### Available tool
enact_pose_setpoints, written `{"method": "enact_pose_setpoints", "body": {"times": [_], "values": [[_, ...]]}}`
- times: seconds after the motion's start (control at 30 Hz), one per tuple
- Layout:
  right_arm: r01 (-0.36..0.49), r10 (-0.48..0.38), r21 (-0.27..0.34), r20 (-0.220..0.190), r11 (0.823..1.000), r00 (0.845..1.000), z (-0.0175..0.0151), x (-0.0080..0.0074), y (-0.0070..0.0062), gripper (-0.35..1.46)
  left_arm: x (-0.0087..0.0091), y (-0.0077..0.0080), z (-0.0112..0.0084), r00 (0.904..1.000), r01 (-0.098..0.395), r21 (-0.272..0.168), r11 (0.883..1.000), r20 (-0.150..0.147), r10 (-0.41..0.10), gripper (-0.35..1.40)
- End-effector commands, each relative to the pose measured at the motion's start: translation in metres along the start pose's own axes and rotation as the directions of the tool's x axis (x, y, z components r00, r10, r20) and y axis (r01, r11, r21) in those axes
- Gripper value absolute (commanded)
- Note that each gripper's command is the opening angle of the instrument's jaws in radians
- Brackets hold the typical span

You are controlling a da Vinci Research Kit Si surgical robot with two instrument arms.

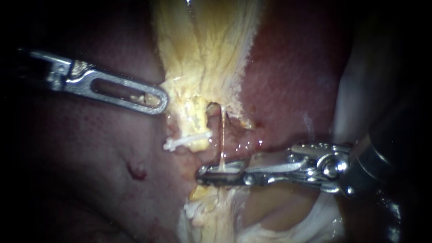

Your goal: Going back first clip right tube

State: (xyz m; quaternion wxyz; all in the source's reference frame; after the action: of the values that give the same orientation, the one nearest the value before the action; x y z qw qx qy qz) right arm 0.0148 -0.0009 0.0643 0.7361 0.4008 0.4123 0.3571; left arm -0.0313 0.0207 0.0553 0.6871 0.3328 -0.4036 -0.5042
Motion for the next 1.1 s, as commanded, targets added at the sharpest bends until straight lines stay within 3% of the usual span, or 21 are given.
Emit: {"method": "enact_pose_setpoints", "body": {"times": [0.03,0.27,0.33,0.4,0.53,0.7,0.87,1.1], "values": [[0.000,0.000,0.001,0.001,1.000,1.000,0.0000,0.0000,0.0000,-0.35,0.0000,0.0000,0.0000,1.0000,0.000,0.000,1.000,0.000,0.000,-0.35],[0.000,0.000,0.027,0.012,1.000,1.000,0.0000,0.0000,0.0000,-0.35,0.0000,0.0000,0.0000,1.0000,0.000,0.000,1.000,0.000,0.000,-0.35],[0.001,-0.003,0.060,0.022,0.998,1.000,0.0000,-0.0001,-0.0001,-0.13,0.0000,0.0000,0.0000,1.0000,0.000,0.000,1.000,0.000,0.000,-0.35],[0.005,-0.006,0.079,0.014,0.997,1.000,0.0001,-0.0003,-0.0001,0.24,0.0000,0.0000,0.0000,1.0000,0.000,0.000,1.000,0.000,0.000,-0.35],[0.019,-0.017,0.106,-0.014,0.994,1.000,0.0006,-0.0006,0.0001,0.42,0.0000,0.0000,0.0000,1.0000,0.000,0.000,1.000,0.000,0.000,-0.35],[0.102,-0.101,0.100,-0.020,0.990,0.995,0.0022,-0.0012,0.0009,0.49,0.0000,0.0000,0.0000,1.0000,0.000,0.000,1.000,0.000,0.000,-0.35],[0.211,-0.209,0.082,-0.031,0.974,0.977,0.0038,-0.0023,0.0022,0.50,0.0000,0.0000,0.0000,1.0000,0.000,0.000,1.000,0.000,0.000,-0.35],[0.308,-0.305,0.047,-0.049,0.950,0.951,0.0026,-0.0021,0.0037,0.50,0.0000,0.0000,-0.0001,1.0000,0.000,0.000,1.000,0.000,0.000,-0.35]]}}
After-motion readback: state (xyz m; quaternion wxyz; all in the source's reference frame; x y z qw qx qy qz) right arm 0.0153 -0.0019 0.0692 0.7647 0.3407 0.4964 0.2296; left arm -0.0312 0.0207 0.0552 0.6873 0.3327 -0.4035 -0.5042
